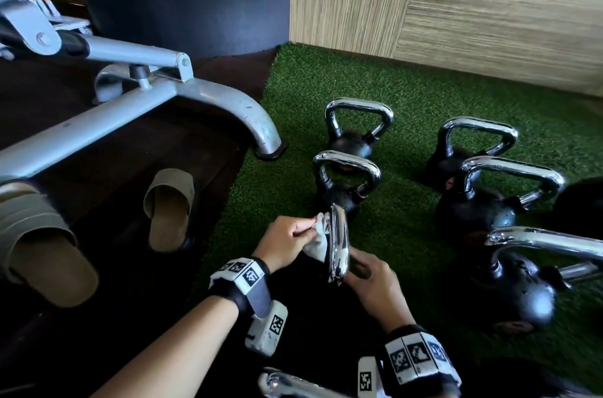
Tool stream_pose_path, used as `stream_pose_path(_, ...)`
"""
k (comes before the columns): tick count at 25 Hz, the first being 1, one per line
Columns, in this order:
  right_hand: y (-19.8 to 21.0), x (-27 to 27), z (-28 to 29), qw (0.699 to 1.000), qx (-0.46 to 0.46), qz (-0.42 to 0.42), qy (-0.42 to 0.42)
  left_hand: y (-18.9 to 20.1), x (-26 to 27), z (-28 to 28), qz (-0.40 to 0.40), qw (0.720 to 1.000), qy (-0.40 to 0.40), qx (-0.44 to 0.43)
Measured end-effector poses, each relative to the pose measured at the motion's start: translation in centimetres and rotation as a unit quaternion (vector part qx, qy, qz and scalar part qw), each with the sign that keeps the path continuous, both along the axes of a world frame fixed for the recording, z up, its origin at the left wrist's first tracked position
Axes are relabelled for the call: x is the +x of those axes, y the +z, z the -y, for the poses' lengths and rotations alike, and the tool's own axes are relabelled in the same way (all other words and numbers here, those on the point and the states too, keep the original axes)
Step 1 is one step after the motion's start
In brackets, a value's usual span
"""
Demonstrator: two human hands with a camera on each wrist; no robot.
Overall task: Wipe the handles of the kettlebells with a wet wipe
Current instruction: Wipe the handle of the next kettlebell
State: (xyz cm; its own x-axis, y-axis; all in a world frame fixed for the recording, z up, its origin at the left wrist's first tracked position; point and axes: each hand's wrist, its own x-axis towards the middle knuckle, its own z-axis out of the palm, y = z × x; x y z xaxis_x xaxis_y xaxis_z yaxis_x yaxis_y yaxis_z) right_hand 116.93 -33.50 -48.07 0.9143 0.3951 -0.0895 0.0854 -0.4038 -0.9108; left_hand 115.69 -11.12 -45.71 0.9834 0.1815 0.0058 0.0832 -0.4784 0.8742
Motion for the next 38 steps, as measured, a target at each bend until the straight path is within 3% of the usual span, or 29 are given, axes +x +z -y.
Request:
stream_pose_path(2,-0.9,0.4,-0.5,0.995,0.054,-0.084,0.016,0.8,0.0,0.2,0.015,0.999,0.014,0.028)
stream_pose_path(6,-1.2,0.7,-0.2,0.992,0.078,-0.096,0.004,2.9,-0.2,1.5,0.1,0.993,0.039,-0.058)
stream_pose_path(11,-1.4,0.8,0.0,0.992,0.084,-0.092,0.005,3.2,0.1,1.4,0.064,0.994,0.043,-0.076)
stream_pose_path(14,-1.7,1.0,0.0,0.993,0.079,-0.085,0.009,3.7,-0.5,1.4,0.09,0.978,0.006,-0.186)
stream_pose_path(19,-1.9,1.3,-0.1,0.993,0.073,-0.092,0.003,3.9,-1.8,1.3,0.05,0.964,-0.02,-0.262)
stream_pose_path(24,-1.2,0.7,0.1,0.993,0.092,-0.077,-0.009,6.0,-3.6,0.8,-0.02,0.976,-0.112,-0.187)
stream_pose_path(27,-1.0,0.7,0.0,0.992,0.093,-0.08,-0.007,6.3,-3.7,0.8,0.001,0.983,-0.097,-0.155)
stream_pose_path(29,-0.9,0.7,-0.1,0.993,0.088,-0.072,0.002,6.2,-4.0,0.8,0.004,0.984,-0.084,-0.155)
stream_pose_path(32,-0.9,0.8,0.0,0.995,0.079,-0.066,0.0,5.9,-5.1,0.6,-0.048,0.969,-0.152,-0.187)
stream_pose_path(38,-1.5,1.2,0.0,0.994,0.068,-0.083,0.017,4.5,-6.5,0.9,0.032,0.981,-0.14,-0.131)
